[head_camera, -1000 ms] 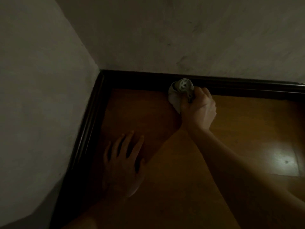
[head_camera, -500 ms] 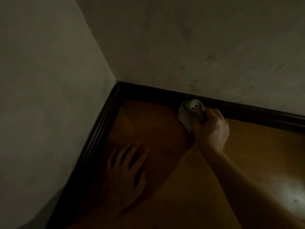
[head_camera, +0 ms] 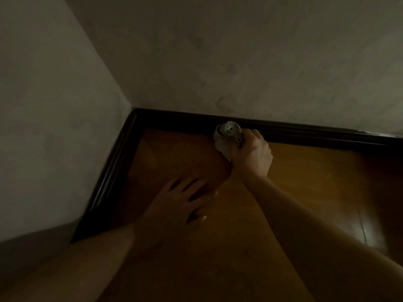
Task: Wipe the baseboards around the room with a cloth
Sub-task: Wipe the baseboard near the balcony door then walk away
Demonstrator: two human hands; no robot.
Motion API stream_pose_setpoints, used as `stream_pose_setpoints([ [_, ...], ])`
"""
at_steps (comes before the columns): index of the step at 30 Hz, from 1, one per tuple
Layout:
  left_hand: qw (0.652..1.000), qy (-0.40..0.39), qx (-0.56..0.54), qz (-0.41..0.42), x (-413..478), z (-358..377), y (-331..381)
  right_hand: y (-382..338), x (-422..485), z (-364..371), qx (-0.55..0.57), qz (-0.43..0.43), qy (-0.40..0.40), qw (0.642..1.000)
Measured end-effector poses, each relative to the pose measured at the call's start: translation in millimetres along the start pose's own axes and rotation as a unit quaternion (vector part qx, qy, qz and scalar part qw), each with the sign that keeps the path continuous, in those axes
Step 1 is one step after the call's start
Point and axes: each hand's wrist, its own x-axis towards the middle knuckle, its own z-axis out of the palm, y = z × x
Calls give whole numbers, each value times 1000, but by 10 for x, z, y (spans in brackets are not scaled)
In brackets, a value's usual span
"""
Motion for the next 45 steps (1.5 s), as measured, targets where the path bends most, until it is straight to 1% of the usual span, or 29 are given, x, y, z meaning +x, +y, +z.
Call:
stream_pose_setpoints([
  [2,1000,-17,3,12,149,-64,39,67,-24,-44,9,28,20,999],
  [4,1000,-18,-14,-10,226,-83,129,42,-32,-35,25,28,15,999],
  [7,998,22,-38,-43,227,-28,261,-38,8,8,34,5,-11,999],
  [9,996,43,-45,-58,204,13,311,58,31,-29,22,9,-5,1000],
  [13,998,28,-27,-48,196,50,313,484,-4,-243,-21,69,35,997],
  [15,998,29,-30,-49,192,66,302,545,-22,-270,-21,93,48,994],
  [19,998,19,-18,-50,208,59,324,427,0,-228,-15,77,21,997],
  [24,998,27,-18,-51,197,65,326,527,-2,-274,-15,110,59,992],
  [28,998,38,-8,-48,208,72,322,487,8,-242,-26,75,37,996],
  [32,998,46,-16,-50,206,86,324,460,-7,-183,-24,94,66,993],
  [36,997,61,-9,-39,211,108,306,186,-10,1,-14,29,16,999],
  [38,997,73,-8,-37,217,119,303,126,-7,51,-5,12,6,1000],
  [42,998,57,-10,-40,213,116,302,253,13,-20,-10,17,10,1000],
  [45,998,45,-23,-49,214,97,306,473,23,-168,-20,44,34,998],
])
